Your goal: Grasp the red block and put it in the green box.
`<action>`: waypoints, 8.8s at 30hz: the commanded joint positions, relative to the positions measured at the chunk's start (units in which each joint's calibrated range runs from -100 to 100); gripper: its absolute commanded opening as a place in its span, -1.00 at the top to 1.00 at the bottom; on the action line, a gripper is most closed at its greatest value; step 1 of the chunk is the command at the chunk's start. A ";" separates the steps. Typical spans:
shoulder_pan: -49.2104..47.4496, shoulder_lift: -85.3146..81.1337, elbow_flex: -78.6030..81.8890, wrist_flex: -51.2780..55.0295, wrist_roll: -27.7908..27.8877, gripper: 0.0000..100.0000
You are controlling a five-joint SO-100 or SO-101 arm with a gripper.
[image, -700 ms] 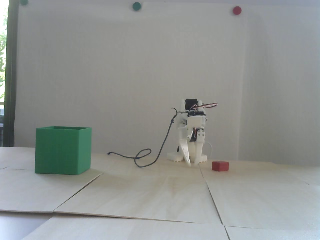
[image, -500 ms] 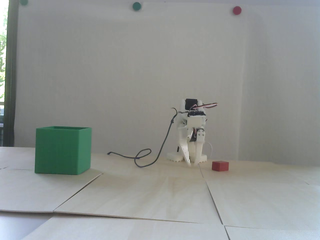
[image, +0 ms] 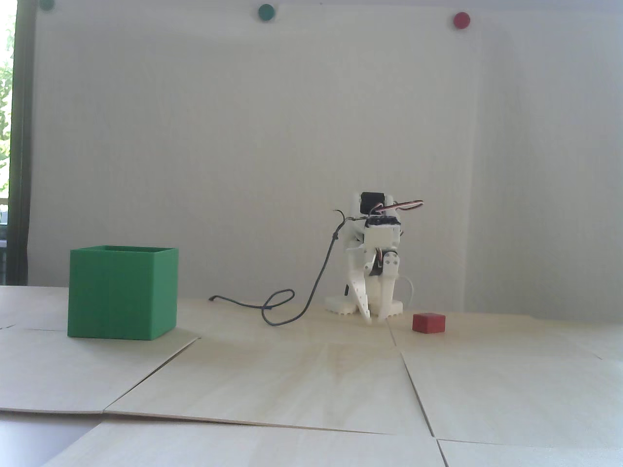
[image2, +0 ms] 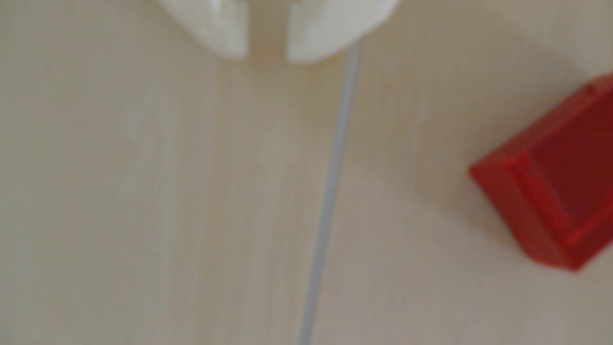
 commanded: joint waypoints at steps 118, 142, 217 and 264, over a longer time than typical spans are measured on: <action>-39.18 54.95 -42.03 0.26 -7.08 0.95; -30.10 72.01 -48.77 -11.97 -7.08 0.95; -22.62 76.19 -45.67 -11.88 -11.04 0.26; -26.64 75.72 -49.57 -15.26 -10.05 0.24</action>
